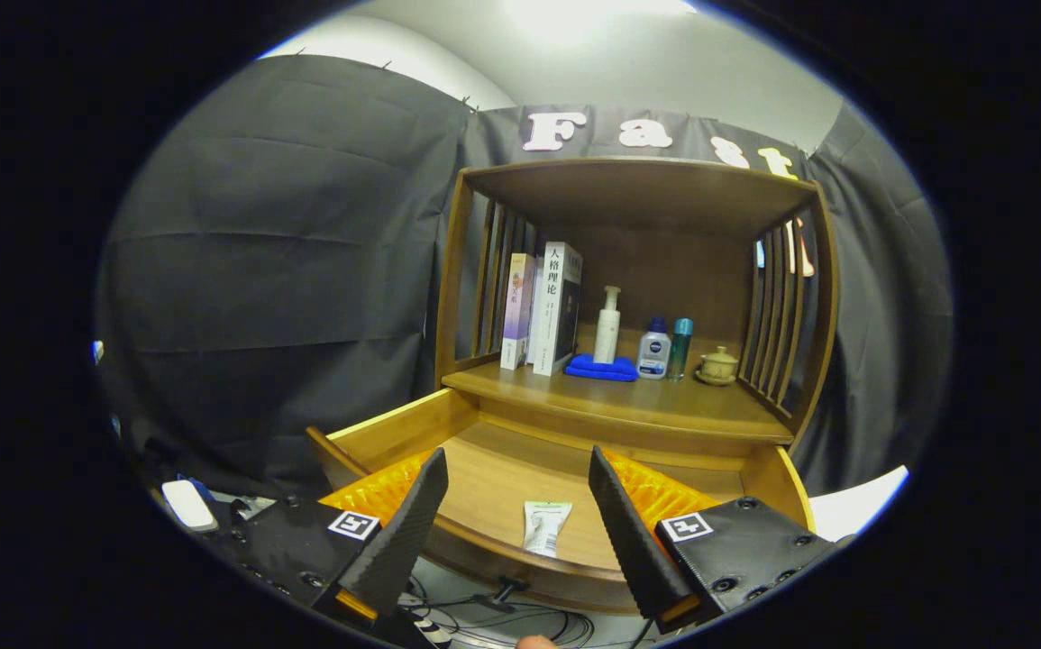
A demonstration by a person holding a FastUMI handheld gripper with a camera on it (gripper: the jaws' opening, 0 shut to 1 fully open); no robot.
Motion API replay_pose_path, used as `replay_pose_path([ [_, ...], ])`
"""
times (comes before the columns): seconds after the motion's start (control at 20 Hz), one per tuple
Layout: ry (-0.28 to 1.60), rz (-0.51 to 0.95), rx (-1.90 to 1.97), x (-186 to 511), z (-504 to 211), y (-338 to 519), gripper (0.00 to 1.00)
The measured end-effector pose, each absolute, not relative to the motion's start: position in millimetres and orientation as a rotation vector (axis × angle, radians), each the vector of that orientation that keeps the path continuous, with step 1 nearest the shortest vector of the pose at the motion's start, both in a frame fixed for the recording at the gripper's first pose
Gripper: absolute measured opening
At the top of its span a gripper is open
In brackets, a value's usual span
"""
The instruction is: Pull open the drawer, take out the items inside it, and place them on the countertop above the cabinet.
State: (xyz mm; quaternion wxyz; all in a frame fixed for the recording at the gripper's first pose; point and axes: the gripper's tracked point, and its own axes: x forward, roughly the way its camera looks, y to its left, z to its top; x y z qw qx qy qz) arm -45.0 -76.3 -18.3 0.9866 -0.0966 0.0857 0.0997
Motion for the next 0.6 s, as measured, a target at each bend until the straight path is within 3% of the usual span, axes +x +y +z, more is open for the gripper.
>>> replay_pose_path([
  [0.6, 0.394, 0.281, -0.146, 25.2, -17.9, -91.8, 0.98],
])
